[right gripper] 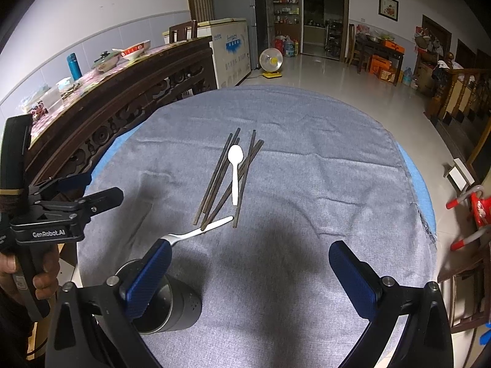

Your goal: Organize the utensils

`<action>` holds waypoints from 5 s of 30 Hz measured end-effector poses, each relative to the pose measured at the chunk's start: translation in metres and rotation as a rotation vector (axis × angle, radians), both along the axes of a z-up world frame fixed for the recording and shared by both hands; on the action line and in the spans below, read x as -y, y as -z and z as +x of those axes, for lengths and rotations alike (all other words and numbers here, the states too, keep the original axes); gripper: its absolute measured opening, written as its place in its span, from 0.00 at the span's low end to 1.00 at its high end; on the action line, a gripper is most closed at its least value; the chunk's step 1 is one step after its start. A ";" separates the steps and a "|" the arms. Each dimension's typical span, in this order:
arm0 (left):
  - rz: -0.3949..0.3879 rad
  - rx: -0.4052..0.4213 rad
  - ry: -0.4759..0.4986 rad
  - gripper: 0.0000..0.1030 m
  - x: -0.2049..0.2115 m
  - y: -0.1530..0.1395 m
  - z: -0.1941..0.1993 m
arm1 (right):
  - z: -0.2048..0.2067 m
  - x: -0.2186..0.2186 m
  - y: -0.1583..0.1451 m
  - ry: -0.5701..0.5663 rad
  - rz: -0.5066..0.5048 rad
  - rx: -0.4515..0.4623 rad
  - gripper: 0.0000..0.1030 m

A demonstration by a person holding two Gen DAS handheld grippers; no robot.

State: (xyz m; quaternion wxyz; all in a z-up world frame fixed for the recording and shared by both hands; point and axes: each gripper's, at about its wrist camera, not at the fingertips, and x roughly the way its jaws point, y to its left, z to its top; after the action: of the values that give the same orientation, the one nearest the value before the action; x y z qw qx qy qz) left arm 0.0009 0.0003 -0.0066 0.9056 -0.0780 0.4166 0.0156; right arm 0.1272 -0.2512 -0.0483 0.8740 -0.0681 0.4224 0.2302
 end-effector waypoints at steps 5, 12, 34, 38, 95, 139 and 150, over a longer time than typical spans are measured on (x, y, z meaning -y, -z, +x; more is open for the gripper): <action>0.001 -0.001 0.002 1.00 0.000 0.000 0.000 | 0.000 -0.002 0.000 -0.003 0.001 -0.003 1.00; -0.003 -0.004 0.002 1.00 -0.001 0.001 0.000 | 0.001 -0.002 0.001 -0.001 -0.004 -0.009 1.00; -0.005 -0.010 0.013 1.00 0.000 0.000 -0.002 | 0.001 -0.001 0.003 0.005 -0.002 -0.030 1.00; -0.004 -0.011 0.013 1.00 0.000 0.001 -0.002 | 0.002 -0.002 0.004 0.004 -0.005 -0.037 1.00; 0.115 -0.796 0.648 0.54 0.096 0.138 0.135 | 0.064 0.092 0.085 0.222 0.217 -0.387 1.00; -0.082 -0.793 0.115 0.13 0.068 0.179 0.186 | 0.073 0.086 0.096 0.227 0.209 -0.426 1.00; -0.152 -0.765 0.132 0.10 0.012 0.163 0.173 | 0.115 0.036 0.101 0.112 0.136 -0.502 0.99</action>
State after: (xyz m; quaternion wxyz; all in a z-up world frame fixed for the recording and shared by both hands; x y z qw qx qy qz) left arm 0.1742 -0.0119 -0.1699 0.6757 -0.1064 0.7280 -0.0453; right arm 0.2424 -0.2875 -0.1489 0.7557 0.0737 0.6127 0.2191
